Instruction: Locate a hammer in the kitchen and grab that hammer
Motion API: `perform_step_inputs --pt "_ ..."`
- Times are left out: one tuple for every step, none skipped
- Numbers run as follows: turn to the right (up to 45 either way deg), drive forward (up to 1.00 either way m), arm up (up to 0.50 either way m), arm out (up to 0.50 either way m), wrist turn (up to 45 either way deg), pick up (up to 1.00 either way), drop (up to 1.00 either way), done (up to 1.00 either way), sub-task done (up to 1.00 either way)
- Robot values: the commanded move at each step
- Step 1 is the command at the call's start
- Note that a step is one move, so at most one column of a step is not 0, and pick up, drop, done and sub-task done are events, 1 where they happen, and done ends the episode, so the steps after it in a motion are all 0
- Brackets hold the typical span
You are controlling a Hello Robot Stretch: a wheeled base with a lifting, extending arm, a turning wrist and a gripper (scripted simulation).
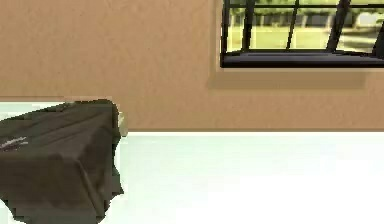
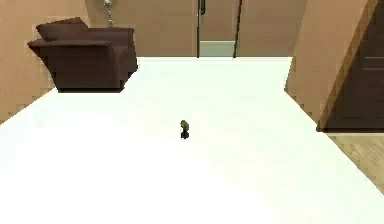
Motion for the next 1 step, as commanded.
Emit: perform_step_inputs --pt "45.0 0.0 0.0 0.0 0.0 0.0 0.0 0.0 0.0"
